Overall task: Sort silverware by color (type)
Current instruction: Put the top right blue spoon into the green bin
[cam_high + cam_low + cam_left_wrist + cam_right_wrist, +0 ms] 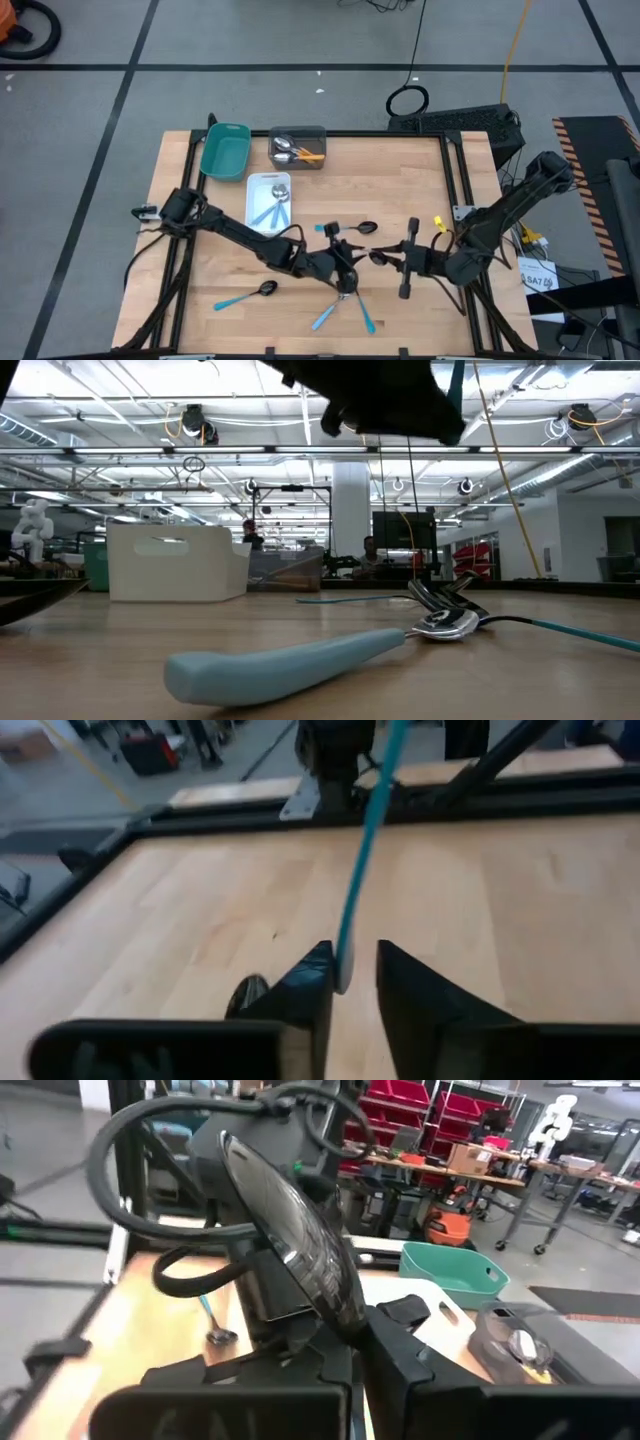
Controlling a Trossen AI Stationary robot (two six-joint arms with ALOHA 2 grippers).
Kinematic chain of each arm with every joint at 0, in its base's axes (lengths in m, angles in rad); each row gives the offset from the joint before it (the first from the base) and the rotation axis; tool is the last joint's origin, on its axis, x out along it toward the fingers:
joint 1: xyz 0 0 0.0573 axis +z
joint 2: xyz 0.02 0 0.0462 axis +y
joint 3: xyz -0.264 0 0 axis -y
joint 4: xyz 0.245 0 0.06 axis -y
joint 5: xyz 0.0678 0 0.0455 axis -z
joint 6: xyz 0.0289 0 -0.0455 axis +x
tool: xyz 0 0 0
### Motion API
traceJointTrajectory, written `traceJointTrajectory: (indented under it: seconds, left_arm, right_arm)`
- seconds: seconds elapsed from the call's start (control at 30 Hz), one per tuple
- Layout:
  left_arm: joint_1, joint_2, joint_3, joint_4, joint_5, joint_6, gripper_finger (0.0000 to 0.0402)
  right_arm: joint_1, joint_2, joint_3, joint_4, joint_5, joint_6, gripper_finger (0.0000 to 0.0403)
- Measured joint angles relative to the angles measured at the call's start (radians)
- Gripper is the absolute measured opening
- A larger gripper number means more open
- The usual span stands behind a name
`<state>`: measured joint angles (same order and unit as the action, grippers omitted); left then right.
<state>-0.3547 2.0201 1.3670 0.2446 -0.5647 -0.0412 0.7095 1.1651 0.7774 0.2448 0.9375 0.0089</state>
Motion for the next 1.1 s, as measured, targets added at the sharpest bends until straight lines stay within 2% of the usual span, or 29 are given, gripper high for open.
traceJointTrajectory:
  seconds: [0.17, 0.3, 0.7, 1.0, 1.1]
  left_arm:
    - [-0.035, 0.0, 0.0, 0.101, -0.066, 0.06, 0.0131]
    - [-0.052, 0.0, 0.0, 0.169, -0.078, 0.083, 0.015]
    - [-0.061, 0.0, 0.0, 0.242, -0.066, 0.097, 0.0154]
    - [-0.06, 0.0, 0.0, 0.31, -0.057, 0.153, 0.0153]
    - [-0.061, 0.0, 0.0, 0.312, -0.057, 0.171, 0.0138]
  right_arm:
    - [0.031, -0.015, 0.0, 0.038, 0.009, -0.015, 0.0002]
    - [0.063, -0.014, 0.0, 0.104, 0.016, -0.064, 0.0001]
    - [0.14, -0.011, -0.001, 0.283, 0.007, -0.188, 0.0]
    - [0.143, -0.009, -0.001, 0.3, -0.026, -0.191, 0.0]
    - [0.142, -0.009, -0.001, 0.306, -0.051, -0.19, 0.0]
